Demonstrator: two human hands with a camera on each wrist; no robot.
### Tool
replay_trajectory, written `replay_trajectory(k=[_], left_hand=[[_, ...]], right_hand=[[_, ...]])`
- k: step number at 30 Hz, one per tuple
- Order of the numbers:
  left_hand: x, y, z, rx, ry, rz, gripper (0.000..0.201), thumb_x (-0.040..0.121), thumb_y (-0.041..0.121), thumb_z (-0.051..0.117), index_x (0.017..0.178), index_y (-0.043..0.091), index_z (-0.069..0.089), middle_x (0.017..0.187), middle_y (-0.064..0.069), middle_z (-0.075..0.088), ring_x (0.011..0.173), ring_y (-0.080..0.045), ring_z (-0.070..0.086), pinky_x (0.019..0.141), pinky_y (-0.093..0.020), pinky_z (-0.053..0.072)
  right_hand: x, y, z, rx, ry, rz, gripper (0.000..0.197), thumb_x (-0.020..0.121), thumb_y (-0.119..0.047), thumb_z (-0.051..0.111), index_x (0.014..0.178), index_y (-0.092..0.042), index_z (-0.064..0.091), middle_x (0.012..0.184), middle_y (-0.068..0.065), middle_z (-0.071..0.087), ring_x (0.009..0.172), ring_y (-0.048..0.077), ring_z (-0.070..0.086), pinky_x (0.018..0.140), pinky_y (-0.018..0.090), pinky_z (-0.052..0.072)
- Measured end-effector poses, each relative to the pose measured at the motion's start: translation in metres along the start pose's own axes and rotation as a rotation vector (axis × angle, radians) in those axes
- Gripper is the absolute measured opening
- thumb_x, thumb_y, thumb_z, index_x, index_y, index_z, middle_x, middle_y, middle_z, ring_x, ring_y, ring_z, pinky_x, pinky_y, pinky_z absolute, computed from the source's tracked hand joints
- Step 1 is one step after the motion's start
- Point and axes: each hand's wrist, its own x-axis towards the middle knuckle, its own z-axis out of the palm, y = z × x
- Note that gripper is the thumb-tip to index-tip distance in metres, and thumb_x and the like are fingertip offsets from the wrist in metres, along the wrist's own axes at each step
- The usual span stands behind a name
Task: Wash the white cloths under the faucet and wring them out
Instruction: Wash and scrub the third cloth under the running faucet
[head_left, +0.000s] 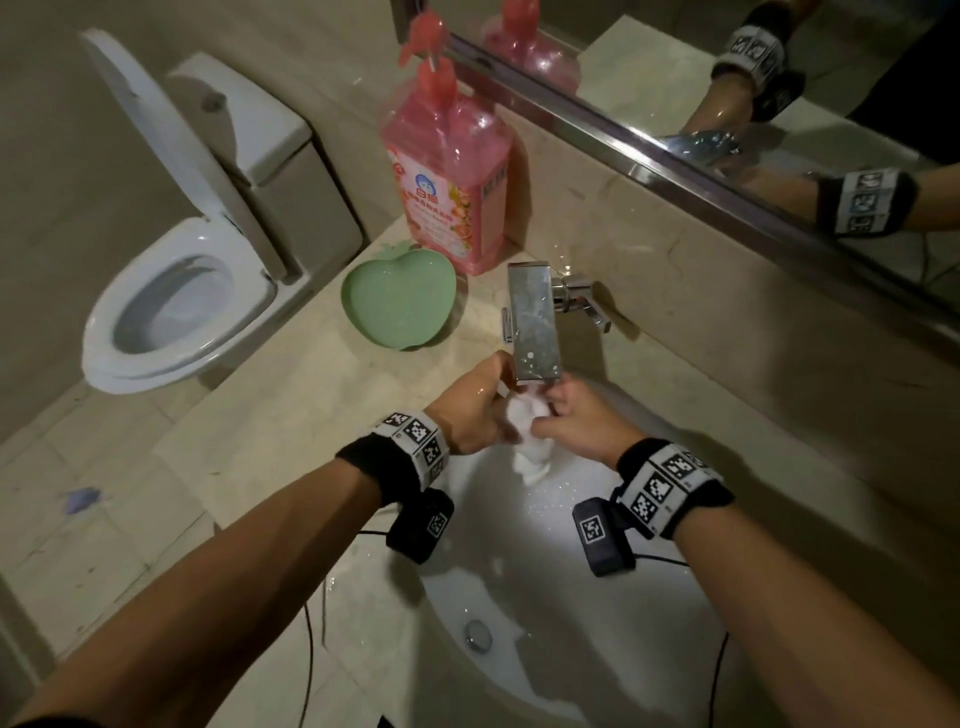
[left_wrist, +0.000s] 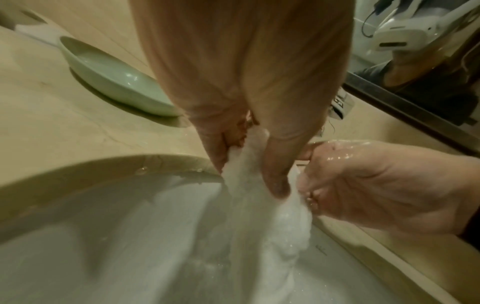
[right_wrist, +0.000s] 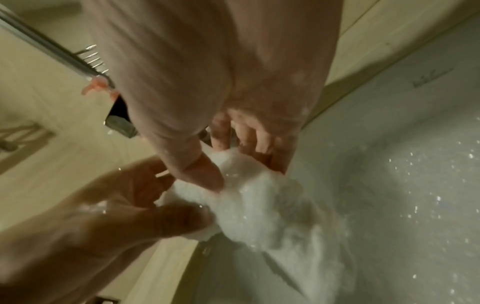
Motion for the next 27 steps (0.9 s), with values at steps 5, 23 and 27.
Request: replay_trajectory(k=[5, 23, 27], left_hand=[[-0.006, -0.013, -0.002, 0.111, 0.185, -0.113, 0.051, 0.071, 0.033, 0.085, 0.104, 0.027, 0.047, 0.096, 0.009, 0.058, 0.084, -0.014, 0.056, 0.064, -0.022, 0.039], [0.027, 0.005, 0.014, -0.256, 0.09, -0.434, 0.042, 0.078, 0.039, 0.068, 0.106, 0.008, 0.06, 0.097, -0.009, 0.071, 0.087, -0.029, 0.069, 0.082, -0.043, 0.059], [0.019, 0.005, 0.013, -0.455, -0.032, -0.339, 0.013, 0.083, 0.023, 0.063, 0.092, 0.017, 0.069, 0.071, 0.007, 0.071, 0.068, -0.012, 0.066, 0.062, -0.023, 0.055]], right_hand=[[0.0, -0.004, 0.002, -0.067, 0.13, -0.072, 0.04, 0.081, -0.008, 0.078, 0.117, -0.018, 0.066, 0.104, -0.001, 0.074, 0.099, 0.017, 0.07, 0.085, 0.035, 0.057], [-0.006, 0.011, 0.012, -0.09, 0.182, -0.084, 0.079, 0.061, -0.043, 0.088, 0.128, -0.028, 0.05, 0.113, -0.006, 0.067, 0.1, 0.014, 0.066, 0.08, 0.034, 0.058], [0.005, 0.014, 0.008, -0.125, 0.178, -0.064, 0.072, 0.068, -0.03, 0.085, 0.131, -0.031, 0.05, 0.119, -0.003, 0.066, 0.106, 0.016, 0.065, 0.088, 0.034, 0.057]])
